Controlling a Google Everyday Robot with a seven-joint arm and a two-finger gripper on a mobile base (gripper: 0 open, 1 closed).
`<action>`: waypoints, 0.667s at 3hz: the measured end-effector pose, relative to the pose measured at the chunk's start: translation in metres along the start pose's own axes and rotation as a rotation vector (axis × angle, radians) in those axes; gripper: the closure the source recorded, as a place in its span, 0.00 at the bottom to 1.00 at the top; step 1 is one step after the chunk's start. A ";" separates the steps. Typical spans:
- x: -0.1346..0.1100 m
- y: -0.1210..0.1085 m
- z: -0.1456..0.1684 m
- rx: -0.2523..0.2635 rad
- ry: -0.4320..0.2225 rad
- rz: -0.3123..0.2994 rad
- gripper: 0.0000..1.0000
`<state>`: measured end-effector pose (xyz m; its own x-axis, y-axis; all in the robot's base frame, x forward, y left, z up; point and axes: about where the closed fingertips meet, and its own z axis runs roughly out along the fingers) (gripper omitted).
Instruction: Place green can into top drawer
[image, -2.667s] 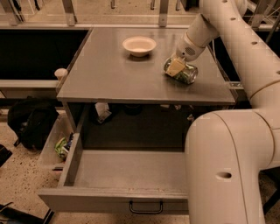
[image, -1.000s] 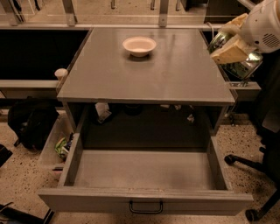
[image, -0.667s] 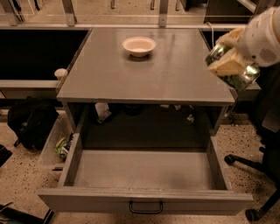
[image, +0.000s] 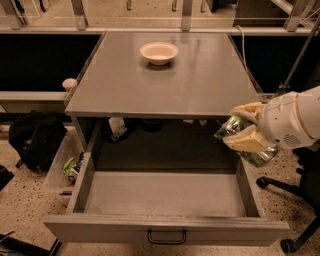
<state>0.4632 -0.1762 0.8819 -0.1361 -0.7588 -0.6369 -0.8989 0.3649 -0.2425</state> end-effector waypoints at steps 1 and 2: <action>0.000 0.000 0.000 0.000 0.000 0.000 1.00; -0.010 0.005 0.026 -0.050 -0.084 -0.023 1.00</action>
Offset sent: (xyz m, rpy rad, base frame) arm 0.0191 0.0564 -0.0377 0.1972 -0.0100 0.1751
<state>0.4706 -0.1526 0.8678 -0.0820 -0.7180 -0.6912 -0.9214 0.3190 -0.2221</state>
